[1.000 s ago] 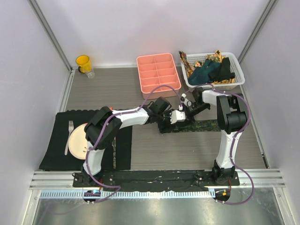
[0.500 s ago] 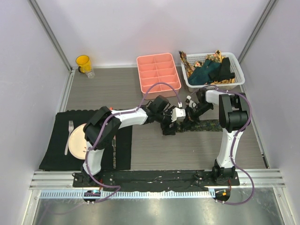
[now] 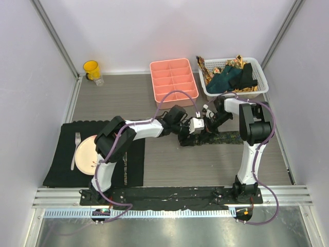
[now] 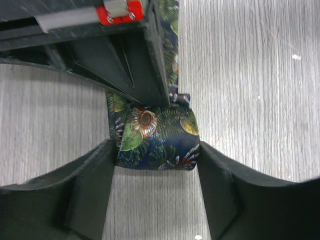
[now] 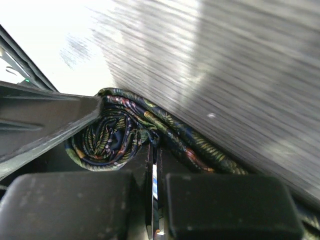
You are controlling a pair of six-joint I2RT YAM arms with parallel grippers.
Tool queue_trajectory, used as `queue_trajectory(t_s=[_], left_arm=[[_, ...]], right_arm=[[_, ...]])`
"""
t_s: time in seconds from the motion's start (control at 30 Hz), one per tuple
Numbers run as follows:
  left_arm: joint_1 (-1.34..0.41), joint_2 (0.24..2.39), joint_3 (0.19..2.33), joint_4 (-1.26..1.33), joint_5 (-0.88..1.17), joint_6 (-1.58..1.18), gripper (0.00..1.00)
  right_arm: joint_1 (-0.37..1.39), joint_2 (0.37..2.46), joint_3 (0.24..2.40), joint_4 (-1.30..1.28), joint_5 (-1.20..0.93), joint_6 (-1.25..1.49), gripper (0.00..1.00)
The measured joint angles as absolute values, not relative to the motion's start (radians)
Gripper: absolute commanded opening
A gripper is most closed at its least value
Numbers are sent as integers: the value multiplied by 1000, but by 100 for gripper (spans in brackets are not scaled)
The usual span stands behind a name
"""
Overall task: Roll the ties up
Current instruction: Roll the tie at the center of the board.
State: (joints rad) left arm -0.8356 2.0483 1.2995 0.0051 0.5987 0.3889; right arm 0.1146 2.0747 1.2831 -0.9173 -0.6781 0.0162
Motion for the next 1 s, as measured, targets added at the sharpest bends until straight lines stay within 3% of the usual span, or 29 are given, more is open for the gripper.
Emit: queue_trajectory(t_s=[0.13,0.27,0.33,0.37,0.4,0.57,0.73,0.87,1.0], left_arm=[[-835,2043,1268,4,607,413,44],[-835,2017,1236,-21,619,422,40],[-834,1991,1201,-24,622,422,46],[-835,1978,1182,-24,627,420,58],[-834,1964,1161,-19,630,414,62],[-828,1915,1045,93,642,361,72],[-826,1920,990,245,645,282,72],[-826,1961,986,363,652,216,65],[-826,1980,970,456,661,151,63]], right_arm=[[145,2074,1290,-926,-670,-16,1],[192,2064,1283,-929,-664,-33,1],[216,2053,1264,-920,-666,-33,1],[228,2046,1251,-913,-670,-32,1],[239,2041,1238,-907,-676,-28,1],[260,2040,1205,-888,-719,-2,1],[252,2054,1208,-891,-735,3,1],[239,2066,1214,-891,-753,-1,1],[230,2071,1217,-885,-762,-3,1]])
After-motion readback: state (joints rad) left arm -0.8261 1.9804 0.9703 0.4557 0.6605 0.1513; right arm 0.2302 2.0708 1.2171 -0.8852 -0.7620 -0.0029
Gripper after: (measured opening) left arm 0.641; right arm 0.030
